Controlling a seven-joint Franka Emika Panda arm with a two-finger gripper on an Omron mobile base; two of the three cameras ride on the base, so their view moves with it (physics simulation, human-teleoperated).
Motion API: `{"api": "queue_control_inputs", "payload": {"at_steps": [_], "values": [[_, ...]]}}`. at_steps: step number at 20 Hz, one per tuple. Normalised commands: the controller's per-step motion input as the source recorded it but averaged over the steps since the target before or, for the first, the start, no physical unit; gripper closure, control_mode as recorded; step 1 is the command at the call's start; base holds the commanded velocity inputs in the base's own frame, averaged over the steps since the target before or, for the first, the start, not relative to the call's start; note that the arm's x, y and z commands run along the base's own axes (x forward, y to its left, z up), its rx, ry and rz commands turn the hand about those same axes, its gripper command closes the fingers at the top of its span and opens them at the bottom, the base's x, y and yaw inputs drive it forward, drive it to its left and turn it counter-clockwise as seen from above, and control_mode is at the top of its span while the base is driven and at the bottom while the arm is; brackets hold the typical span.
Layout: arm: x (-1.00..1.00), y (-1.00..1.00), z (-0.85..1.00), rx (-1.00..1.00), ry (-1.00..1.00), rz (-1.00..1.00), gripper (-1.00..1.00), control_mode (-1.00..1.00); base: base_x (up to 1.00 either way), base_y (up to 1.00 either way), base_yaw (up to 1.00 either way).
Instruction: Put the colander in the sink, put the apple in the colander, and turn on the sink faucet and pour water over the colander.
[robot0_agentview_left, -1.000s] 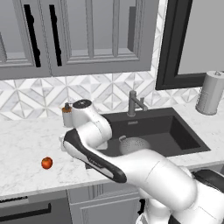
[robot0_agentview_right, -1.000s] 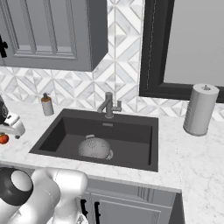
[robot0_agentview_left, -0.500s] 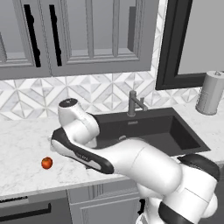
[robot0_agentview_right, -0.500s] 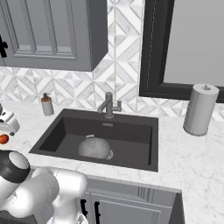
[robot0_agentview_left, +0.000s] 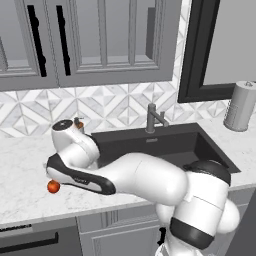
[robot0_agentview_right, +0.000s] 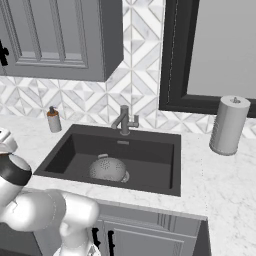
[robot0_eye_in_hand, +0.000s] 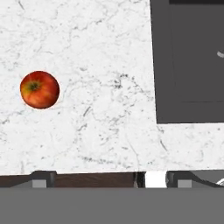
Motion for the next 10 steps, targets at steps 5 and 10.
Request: {"api": "queue_control_inputs", "payload": {"at_steps": [5, 10], "values": [[0.36, 0.41, -0.31, 0.00, -0.01, 0.00, -1.00, -1.00, 0.00, 0.00, 0.00], [0.28, 0.30, -0.05, 0.00, 0.00, 0.00, -1.00, -1.00, 0.00, 0.00, 0.00]]}}
